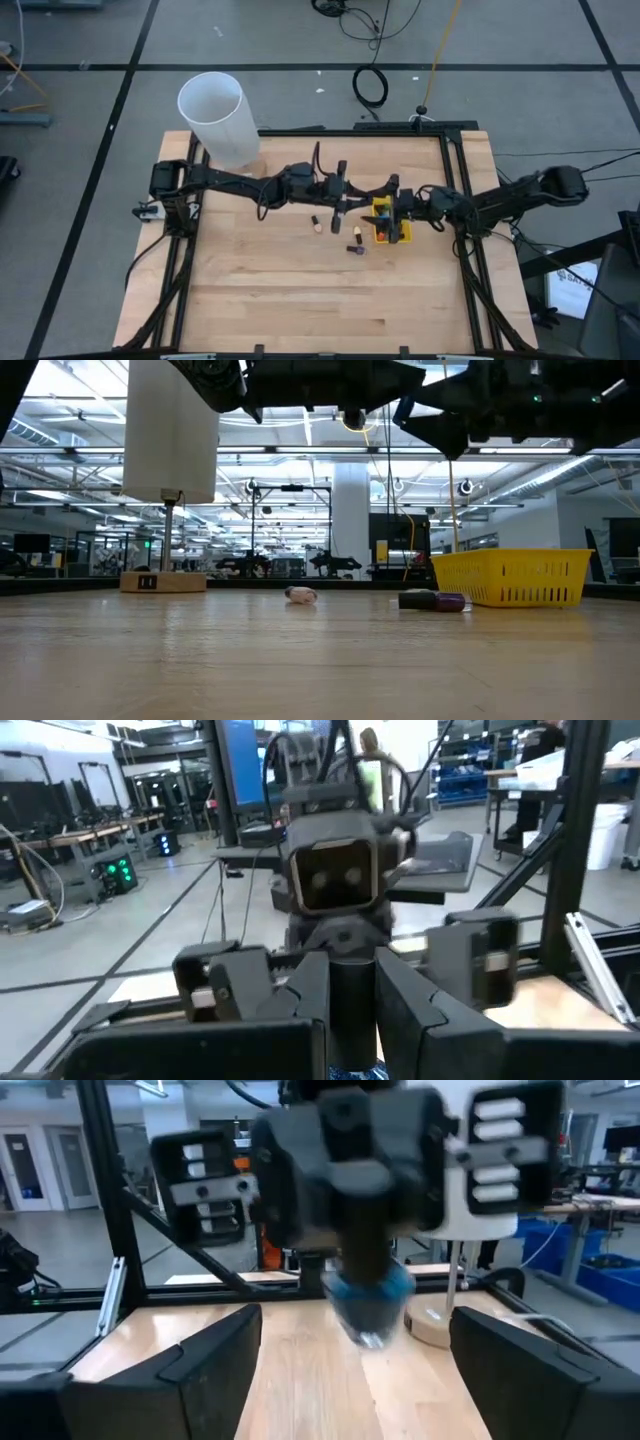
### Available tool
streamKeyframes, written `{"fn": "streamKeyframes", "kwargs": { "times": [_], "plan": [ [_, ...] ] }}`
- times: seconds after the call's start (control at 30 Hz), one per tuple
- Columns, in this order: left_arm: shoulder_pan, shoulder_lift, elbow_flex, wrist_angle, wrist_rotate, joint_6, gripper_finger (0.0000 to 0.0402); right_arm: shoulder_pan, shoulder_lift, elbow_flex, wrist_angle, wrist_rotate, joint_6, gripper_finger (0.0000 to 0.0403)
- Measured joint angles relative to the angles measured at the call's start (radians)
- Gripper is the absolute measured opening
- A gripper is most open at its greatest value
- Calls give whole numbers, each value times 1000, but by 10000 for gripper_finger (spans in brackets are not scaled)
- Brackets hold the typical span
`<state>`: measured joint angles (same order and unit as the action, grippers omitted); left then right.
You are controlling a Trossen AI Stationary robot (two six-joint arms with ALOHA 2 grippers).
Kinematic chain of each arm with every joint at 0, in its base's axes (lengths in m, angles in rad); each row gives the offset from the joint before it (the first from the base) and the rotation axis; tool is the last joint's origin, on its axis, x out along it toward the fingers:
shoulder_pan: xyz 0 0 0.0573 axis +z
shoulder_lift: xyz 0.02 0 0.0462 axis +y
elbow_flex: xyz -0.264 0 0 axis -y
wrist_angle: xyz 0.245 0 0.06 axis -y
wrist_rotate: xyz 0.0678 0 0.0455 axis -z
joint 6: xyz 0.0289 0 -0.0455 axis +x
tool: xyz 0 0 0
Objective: Pick & Place Nail Polish
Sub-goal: Put the dark blue nail polish into the yellow bin
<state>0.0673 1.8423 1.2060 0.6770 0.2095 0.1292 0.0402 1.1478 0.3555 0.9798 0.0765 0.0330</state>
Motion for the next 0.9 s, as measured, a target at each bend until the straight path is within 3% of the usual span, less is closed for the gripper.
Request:
{"fn": "streamKeyframes", "kwargs": {
  "times": [0.4,0.57,0.8,0.9],
  "plan": [
    [0,0,0,-15,-2,6,35,0,65,78,-4,0,-27,273],
    [0,0,0,-23,-2,6,35,0,65,77,-14,0,-27,221],
    [-2,0,0,-23,-1,2,35,-1,65,77,-16,4,-29,112],
    [-2,0,0,-25,-1,0,35,-1,65,77,-26,4,-32,107]
  ]
}}
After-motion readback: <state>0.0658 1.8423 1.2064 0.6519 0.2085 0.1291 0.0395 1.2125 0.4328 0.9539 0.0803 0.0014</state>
